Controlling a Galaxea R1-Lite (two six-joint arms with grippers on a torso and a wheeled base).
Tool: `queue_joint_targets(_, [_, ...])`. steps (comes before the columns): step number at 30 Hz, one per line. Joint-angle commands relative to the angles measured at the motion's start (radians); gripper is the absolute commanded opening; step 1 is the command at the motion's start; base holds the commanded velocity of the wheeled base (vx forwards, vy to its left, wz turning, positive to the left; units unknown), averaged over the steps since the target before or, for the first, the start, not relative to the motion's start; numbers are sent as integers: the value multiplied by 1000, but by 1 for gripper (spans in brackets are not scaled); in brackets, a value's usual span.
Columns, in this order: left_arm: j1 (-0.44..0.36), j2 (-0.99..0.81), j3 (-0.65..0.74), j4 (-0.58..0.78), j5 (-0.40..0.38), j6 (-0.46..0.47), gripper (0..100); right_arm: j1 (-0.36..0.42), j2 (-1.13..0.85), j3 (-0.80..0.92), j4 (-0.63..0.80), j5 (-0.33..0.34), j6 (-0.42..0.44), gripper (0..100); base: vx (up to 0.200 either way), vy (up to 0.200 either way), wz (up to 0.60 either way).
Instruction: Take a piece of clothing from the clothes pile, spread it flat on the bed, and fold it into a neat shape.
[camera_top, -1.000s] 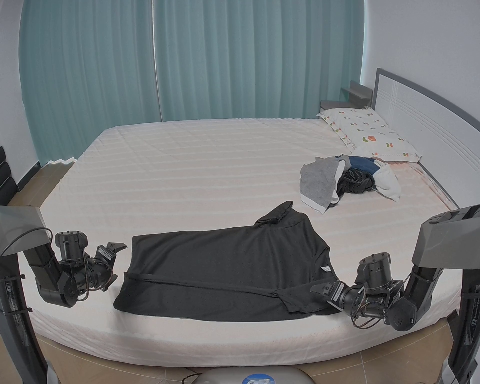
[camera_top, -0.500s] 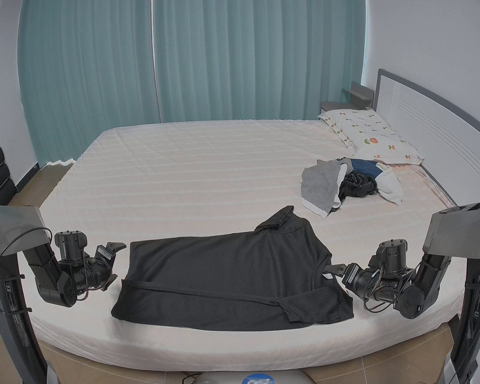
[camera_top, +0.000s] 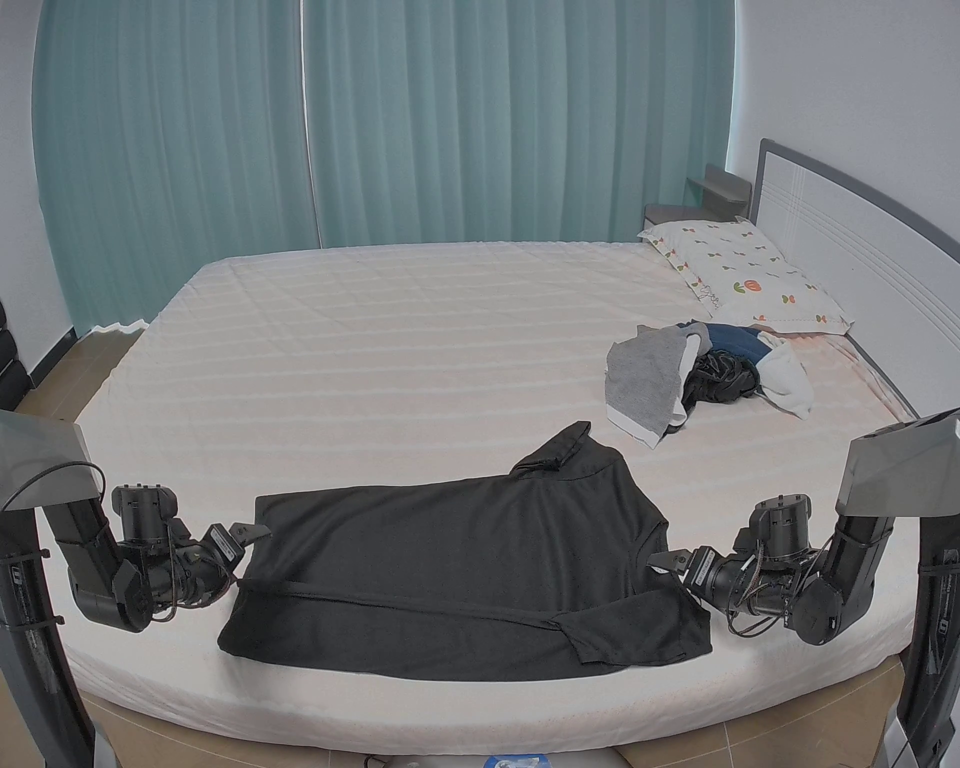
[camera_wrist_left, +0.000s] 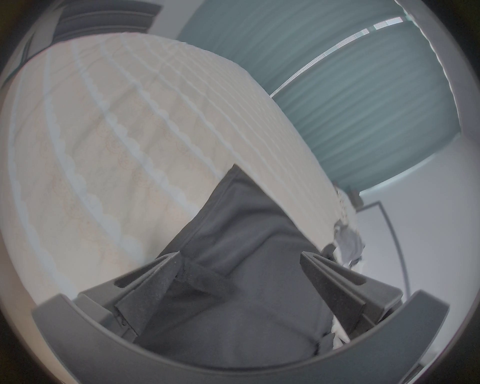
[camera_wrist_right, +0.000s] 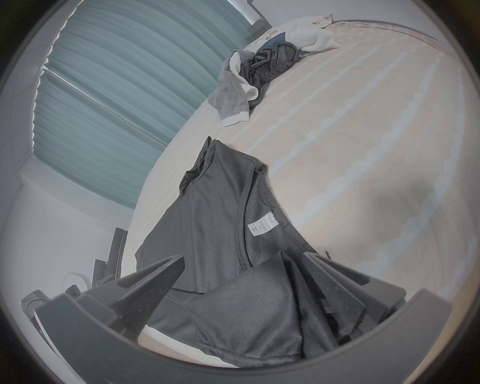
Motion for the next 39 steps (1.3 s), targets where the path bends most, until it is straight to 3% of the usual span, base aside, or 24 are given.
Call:
queue_joint_targets(1, [-19, 19, 82, 10, -5, 118, 100, 7, 9, 55, -39, 18, -17, 100, 0, 0, 0])
queue_joint_targets(12, [-9, 9, 70, 13, 7, 123, 100, 18, 67, 159, -261, 17, -66, 100, 0, 0, 0])
queue_joint_targets(20, [-16, 6, 44, 65, 17, 124, 100, 18, 86, 150, -278, 14, -67, 100, 0, 0, 0])
queue_joint_targets(28, [-41, 77, -19, 70, 119, 124, 100, 16, 90, 127, -279, 14, -67, 100, 0, 0, 0])
queue_joint_targets(29, [-44, 82, -20, 73, 124, 124, 0, 16, 90, 124, -279, 14, -67, 100, 0, 0, 0])
queue_joint_targets(35, [-46, 92, -22, 74, 165, 123, 0, 12, 109, 93, -279, 12, -71, 100, 0, 0, 0])
queue_joint_targets(39, [-39, 95, -25, 76, 196, 121, 0, 10, 112, 76, -279, 23, -120, 100, 0, 0, 0])
